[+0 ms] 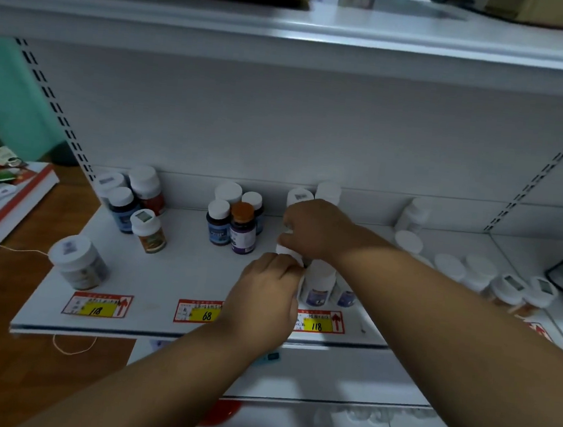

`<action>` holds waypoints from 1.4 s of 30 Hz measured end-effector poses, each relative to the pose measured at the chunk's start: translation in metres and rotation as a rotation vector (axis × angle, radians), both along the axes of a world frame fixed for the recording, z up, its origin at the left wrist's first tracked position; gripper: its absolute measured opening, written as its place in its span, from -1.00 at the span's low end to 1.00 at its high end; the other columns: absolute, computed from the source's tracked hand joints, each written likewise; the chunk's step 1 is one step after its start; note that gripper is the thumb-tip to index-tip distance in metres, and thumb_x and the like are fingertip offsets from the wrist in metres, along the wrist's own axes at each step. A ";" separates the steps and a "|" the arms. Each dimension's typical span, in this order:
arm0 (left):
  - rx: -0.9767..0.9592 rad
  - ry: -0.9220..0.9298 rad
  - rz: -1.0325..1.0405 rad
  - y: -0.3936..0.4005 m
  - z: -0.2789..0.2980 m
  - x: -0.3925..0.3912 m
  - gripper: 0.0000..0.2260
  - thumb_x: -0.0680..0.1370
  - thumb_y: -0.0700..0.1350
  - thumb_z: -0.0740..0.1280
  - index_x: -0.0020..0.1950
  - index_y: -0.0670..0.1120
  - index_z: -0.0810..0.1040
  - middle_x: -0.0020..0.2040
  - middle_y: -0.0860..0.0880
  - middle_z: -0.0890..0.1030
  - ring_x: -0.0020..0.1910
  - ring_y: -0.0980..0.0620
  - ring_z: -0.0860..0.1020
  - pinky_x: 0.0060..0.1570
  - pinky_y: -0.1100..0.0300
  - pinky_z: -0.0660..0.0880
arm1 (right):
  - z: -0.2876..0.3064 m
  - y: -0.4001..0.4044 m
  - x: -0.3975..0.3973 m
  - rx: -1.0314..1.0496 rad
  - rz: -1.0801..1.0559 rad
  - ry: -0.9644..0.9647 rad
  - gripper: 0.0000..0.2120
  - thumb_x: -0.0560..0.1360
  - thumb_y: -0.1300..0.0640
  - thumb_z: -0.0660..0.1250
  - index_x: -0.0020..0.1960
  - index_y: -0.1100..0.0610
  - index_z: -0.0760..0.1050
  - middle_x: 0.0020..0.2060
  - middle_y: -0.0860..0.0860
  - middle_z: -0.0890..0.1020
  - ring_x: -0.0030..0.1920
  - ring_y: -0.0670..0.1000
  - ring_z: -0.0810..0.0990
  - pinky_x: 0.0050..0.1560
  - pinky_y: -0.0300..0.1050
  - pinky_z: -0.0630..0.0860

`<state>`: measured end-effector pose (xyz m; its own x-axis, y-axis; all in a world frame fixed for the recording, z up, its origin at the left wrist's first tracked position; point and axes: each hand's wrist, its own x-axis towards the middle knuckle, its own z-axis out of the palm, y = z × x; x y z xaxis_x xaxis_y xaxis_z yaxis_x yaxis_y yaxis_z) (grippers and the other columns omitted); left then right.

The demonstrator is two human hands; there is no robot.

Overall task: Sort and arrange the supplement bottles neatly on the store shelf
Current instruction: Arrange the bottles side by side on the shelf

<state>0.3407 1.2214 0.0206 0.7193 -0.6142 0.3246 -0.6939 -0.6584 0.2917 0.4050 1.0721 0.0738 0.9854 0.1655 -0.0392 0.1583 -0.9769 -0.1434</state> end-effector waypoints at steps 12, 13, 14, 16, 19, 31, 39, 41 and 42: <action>-0.183 -0.076 -0.030 -0.063 0.036 0.024 -0.73 0.42 -0.22 0.20 0.03 -0.17 0.62 -0.02 -0.14 0.59 -0.10 -0.19 0.53 -0.09 0.04 0.49 | 0.019 -0.115 -0.033 0.196 -0.215 -0.284 -0.76 0.53 0.07 0.33 0.14 0.17 0.57 0.05 0.16 0.58 0.06 0.14 0.55 0.06 -0.12 0.37; -0.190 -0.063 -0.029 -0.072 0.039 0.027 -0.75 0.43 -0.22 0.23 0.04 -0.16 0.61 -0.01 -0.13 0.58 -0.09 -0.18 0.53 -0.05 0.07 0.47 | 0.019 -0.129 -0.032 0.194 -0.261 -0.275 -0.74 0.53 0.06 0.32 0.17 0.15 0.56 0.09 0.16 0.57 0.09 0.13 0.54 0.09 -0.12 0.37; -0.200 -0.049 -0.031 -0.081 0.042 0.028 -0.75 0.43 -0.23 0.26 0.06 -0.15 0.61 0.00 -0.13 0.58 -0.07 -0.17 0.54 0.00 0.11 0.42 | 0.018 -0.143 -0.029 0.178 -0.310 -0.252 -0.72 0.54 0.03 0.31 0.19 0.13 0.54 0.12 0.15 0.55 0.12 0.13 0.53 0.12 -0.12 0.37; -0.204 -0.044 -0.045 -0.098 0.046 0.029 -0.75 0.42 -0.24 0.27 0.07 -0.15 0.61 -0.01 -0.12 0.59 -0.05 -0.15 0.54 0.01 0.23 0.31 | 0.016 -0.168 -0.022 0.135 -0.395 -0.189 -0.68 0.55 -0.01 0.29 0.24 0.11 0.49 0.18 0.14 0.50 0.19 0.14 0.50 0.16 -0.10 0.37; -0.184 0.000 -0.071 -0.121 0.045 0.029 -0.68 0.47 -0.14 0.12 0.09 -0.10 0.59 0.02 -0.08 0.57 0.01 -0.11 0.52 0.01 0.05 0.45 | 0.011 -0.201 -0.012 0.090 -0.530 -0.052 -0.61 0.55 -0.04 0.27 0.31 0.11 0.41 0.24 0.18 0.43 0.23 0.21 0.45 0.21 -0.02 0.41; -0.169 -0.053 0.067 -0.150 0.034 0.019 -0.73 0.33 -0.26 0.36 0.00 -0.10 0.63 -0.07 -0.07 0.60 -0.06 -0.03 0.52 -0.17 0.37 0.05 | -0.017 -0.249 0.008 0.130 -0.414 -0.031 -0.62 0.45 0.14 0.38 0.20 0.24 0.40 0.15 0.25 0.53 0.13 0.23 0.52 -0.03 -0.07 0.38; -0.366 0.026 0.140 -0.119 0.026 0.019 -0.71 0.47 -0.13 0.16 0.11 -0.09 0.58 0.04 -0.07 0.56 0.01 -0.09 0.49 0.03 0.16 0.38 | 0.041 -0.181 -0.005 0.521 -0.298 -0.276 -0.74 0.53 0.09 0.28 0.18 0.15 0.47 0.04 0.04 0.54 0.00 0.02 0.48 -0.05 -0.18 0.32; -0.426 0.001 0.147 -0.104 0.031 0.020 -0.71 0.50 -0.11 0.13 0.10 -0.10 0.58 0.03 -0.07 0.55 0.01 -0.08 0.48 0.05 0.14 0.38 | 0.052 -0.159 -0.010 0.650 -0.287 -0.244 -0.77 0.54 0.01 0.27 0.11 0.13 0.52 -0.02 0.02 0.58 -0.02 0.04 0.54 -0.04 -0.09 0.45; -0.449 -0.020 0.148 -0.095 0.035 0.020 -0.73 0.51 -0.12 0.14 0.09 -0.10 0.57 0.02 -0.07 0.55 0.01 -0.06 0.48 0.05 0.18 0.36 | 0.056 -0.149 -0.013 0.720 -0.293 -0.215 -0.75 0.53 -0.05 0.29 0.03 0.13 0.53 -0.07 0.04 0.60 -0.05 0.07 0.58 -0.04 0.00 0.53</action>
<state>0.3610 1.1260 0.0554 0.7795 -0.3010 0.5494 -0.6104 -0.5622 0.5580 0.3915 0.9232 0.1299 0.9666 -0.1886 0.1737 0.0054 -0.6622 -0.7493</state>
